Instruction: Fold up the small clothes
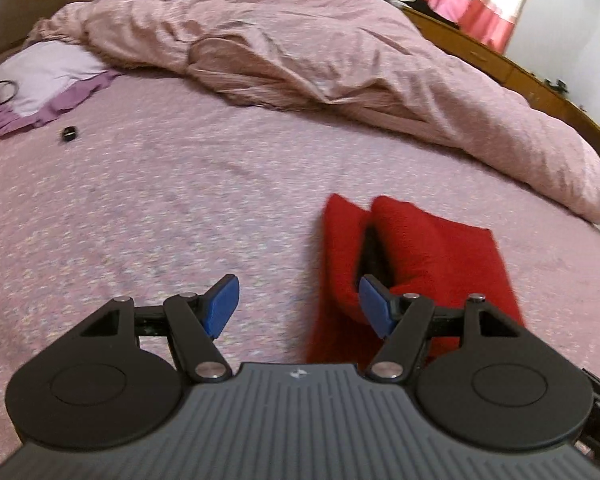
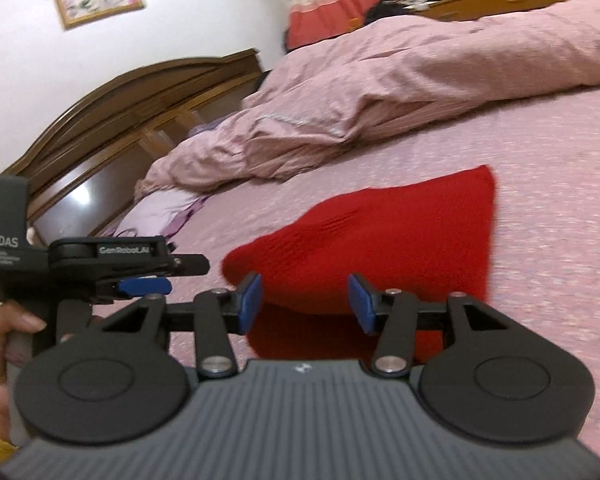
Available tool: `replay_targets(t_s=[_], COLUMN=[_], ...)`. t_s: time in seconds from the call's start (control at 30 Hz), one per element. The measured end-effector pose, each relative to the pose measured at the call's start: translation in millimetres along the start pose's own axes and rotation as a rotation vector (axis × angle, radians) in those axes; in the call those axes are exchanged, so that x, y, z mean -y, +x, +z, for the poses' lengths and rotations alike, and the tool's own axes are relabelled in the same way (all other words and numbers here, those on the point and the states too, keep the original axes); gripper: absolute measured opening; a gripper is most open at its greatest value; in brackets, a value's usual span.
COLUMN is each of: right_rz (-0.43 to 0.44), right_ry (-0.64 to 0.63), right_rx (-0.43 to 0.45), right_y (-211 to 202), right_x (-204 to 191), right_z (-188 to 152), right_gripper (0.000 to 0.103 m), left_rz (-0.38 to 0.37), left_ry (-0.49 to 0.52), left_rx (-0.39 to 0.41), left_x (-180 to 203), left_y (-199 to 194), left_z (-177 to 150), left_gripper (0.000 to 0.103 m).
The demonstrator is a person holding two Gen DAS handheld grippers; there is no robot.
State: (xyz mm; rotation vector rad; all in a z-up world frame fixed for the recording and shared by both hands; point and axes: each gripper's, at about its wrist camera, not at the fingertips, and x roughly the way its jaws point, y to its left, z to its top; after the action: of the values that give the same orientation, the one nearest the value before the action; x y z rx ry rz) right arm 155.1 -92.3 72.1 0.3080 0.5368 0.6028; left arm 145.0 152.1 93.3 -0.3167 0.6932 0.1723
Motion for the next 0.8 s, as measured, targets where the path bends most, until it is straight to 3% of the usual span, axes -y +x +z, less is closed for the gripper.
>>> replay_targets(t_s=[0.17,0.37,0.53,0.67,0.8], right_rz=[-0.046,-0.09,-0.096,-0.116,-0.147], right_ry=[0.065,0.148,0.178,0.176,0.16], right_rx=[0.041,0.049,0.045,0.051,0.057], right_y=[-17,-14,-13,-15,-14], right_x=[19,40,53,60,67], right_z=[4,1,-6,-8,-8], right_gripper=[0.053,0.053,0.053,0.053,0.053], left_rz=[-0.01,-0.072,-0.05,-0.041,-0.087], left_ry=[0.066,0.124,0.2,0.2,0.205], left_rx=[0.016,0.017,-0.011,-0.034,0.002], left_x=[27,56,77,80,85], left_y=[6,18,48,65,74], left_z=[7,15,15,9,5], left_gripper=[0.072,0.072,0.072,0.072,0.067])
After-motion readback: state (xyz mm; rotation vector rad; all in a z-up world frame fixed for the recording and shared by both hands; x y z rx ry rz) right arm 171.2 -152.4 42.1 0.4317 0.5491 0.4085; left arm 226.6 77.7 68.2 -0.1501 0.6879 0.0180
